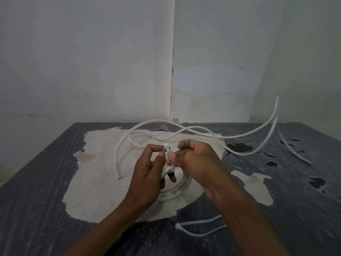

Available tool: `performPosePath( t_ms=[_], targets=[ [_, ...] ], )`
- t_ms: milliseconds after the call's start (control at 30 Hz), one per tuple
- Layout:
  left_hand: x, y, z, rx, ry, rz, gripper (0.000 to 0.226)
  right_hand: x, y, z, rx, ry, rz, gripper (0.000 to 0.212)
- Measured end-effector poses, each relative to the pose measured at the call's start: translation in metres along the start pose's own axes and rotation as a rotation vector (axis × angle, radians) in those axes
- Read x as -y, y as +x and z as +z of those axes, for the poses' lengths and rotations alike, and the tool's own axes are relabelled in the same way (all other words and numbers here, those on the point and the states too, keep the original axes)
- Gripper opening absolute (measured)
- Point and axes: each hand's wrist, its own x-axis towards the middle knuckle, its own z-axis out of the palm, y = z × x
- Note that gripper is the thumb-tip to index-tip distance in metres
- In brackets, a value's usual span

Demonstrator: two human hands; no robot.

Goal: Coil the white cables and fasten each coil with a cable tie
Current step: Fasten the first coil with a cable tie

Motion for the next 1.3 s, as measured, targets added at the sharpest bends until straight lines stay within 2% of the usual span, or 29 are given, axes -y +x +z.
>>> performPosePath(
  t_ms=[300, 600, 767, 933, 1067, 1300],
  targets=[
    [-0.001, -0.002, 0.002, -0.01, 0.001, 0.039, 0.016, -0.004, 0.003, -0.001, -0.007, 0.02, 0.003, 0.017],
    [0.004, -0.003, 0.003, -0.021, 0.044, 0.105, 0.015, -0.006, -0.005, 0.005, -0.091, 0.044, -0.071, 0.018],
    [0.003, -0.003, 0.002, -0.02, 0.029, 0.107, 0.015, -0.007, -0.006, 0.004, -0.041, 0.03, -0.122, 0.018],
    [0.0, -0.004, 0.005, 0.0, 0.043, 0.122, 0.017, -0.002, -0.007, -0.008, 0.069, 0.093, -0.078, 0.017],
    [-0.004, -0.004, 0.009, 0.002, 0.026, 0.125, 0.018, 0.005, -0.009, -0.011, 0.036, 0.125, -0.036, 0.013],
    [0.001, -0.005, 0.01, -0.008, 0.042, 0.115, 0.014, 0.017, 0.002, -0.011, -0.118, -0.266, -0.06, 0.008]
  ],
)
